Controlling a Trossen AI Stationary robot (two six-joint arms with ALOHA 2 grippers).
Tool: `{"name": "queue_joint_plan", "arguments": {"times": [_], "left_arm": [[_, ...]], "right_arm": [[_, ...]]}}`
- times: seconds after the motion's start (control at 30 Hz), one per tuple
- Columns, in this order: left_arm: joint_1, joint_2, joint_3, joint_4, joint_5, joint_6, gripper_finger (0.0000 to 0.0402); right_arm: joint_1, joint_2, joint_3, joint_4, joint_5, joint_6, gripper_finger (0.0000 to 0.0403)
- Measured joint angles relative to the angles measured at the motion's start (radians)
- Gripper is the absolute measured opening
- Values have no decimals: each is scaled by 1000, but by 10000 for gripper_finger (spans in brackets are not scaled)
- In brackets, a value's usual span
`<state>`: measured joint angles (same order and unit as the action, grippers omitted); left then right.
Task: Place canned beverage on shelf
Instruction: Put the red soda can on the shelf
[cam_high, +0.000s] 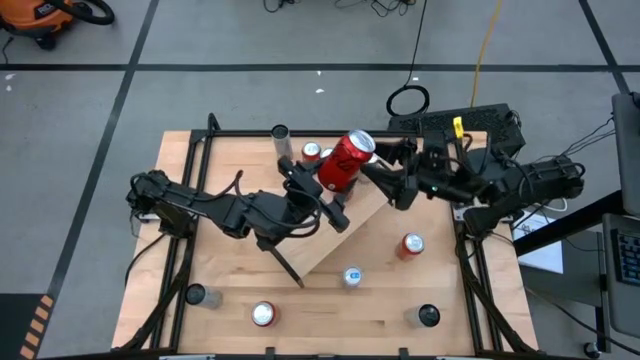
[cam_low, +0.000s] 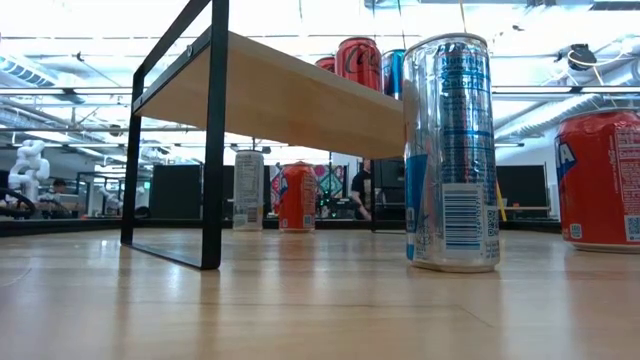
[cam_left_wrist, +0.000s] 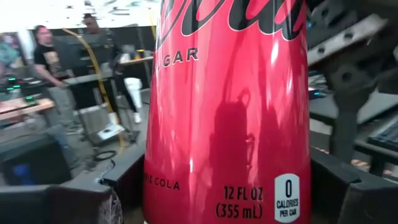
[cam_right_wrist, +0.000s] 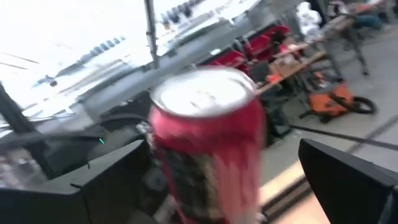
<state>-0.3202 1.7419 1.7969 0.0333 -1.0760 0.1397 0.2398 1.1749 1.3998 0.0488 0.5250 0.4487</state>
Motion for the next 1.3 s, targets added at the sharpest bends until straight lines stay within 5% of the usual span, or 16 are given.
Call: {"name": "queue_joint_plan", "arguments": {"times": [0.37, 0.87, 1.3], "left_arm": [[6, 26, 0, -6, -38, 26, 294], [6, 30, 0, -14, -145, 59, 294], [6, 30, 0, -16, -152, 53, 295]], "right_arm": [[-102, 55, 0, 95, -135, 9, 399], [-136, 79, 0, 153, -134, 7, 391], [-136, 100, 0, 144, -130, 18, 278]]}}
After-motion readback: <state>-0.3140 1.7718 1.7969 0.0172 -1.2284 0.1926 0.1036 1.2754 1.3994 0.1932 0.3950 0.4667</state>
